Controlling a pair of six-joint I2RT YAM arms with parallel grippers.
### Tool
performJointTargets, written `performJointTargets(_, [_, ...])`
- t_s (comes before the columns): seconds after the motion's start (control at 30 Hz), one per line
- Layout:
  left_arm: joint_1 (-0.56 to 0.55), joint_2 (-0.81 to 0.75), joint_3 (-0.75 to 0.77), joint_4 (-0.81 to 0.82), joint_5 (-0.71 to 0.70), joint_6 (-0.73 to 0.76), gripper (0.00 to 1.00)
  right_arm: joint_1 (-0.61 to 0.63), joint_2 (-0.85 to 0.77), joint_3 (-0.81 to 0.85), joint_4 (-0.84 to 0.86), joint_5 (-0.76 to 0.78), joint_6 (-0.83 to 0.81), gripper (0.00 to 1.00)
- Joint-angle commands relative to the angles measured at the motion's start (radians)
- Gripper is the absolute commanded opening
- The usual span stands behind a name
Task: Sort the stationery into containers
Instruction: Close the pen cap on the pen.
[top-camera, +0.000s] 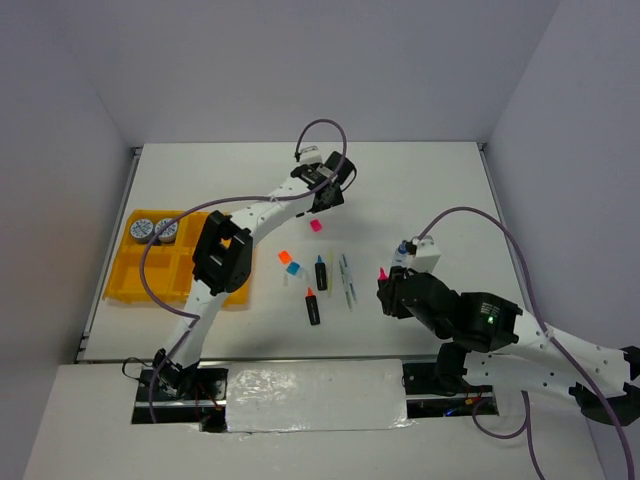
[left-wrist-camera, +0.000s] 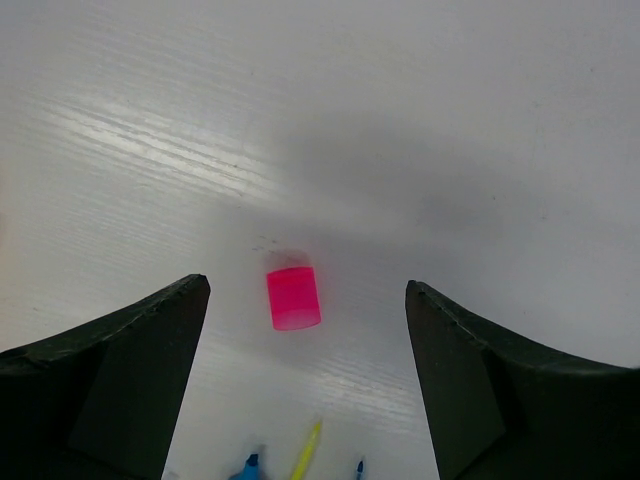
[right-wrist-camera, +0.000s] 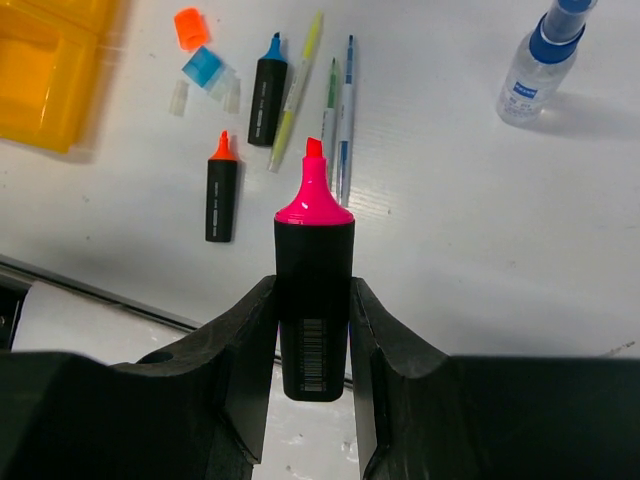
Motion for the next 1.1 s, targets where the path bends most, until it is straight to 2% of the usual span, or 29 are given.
performJointTargets(0.0, [-0.028,0.043,0.05,-0.012,-0.064,-0.015,0.9,-0.004,-0.025,-0.035,0.07,-0.01,-0.019,0.0])
performJointTargets(0.33, [-0.028,0.113,0.056,-0.015,-0.057,-0.025,0.83,-0.003,-0.034,-0.077,0.093,-0.038,-0.031,0.0])
performJointTargets(0.6, [-0.028,0.112,-0.013,0.002,-0.047,-0.048,0.74,-0.001,-0.034,-0.077,0.095,-0.04,-0.04,0.0])
performJointTargets(0.77, [-0.028,0.106,-0.043,0.011,-0.032,-0.052,0.74,0.0,-0.026,-0.085,0.106,-0.047,-0.046,0.0])
performJointTargets(0.83, [-0.028,0.106,-0.048,0.016,-0.032,-0.055,0.71,-0.001,-0.022,-0.081,0.106,-0.052,-0.048,0.0])
performJointTargets(0.9, [-0.025,0.107,-0.056,0.021,-0.02,-0.051,0.58,-0.001,-0.018,-0.083,0.107,-0.055,-0.049,0.0])
performJointTargets(1.07, [-0.026,0.106,-0.086,0.034,0.008,-0.055,0.54,-0.003,-0.02,-0.085,0.122,-0.063,-0.051,0.0])
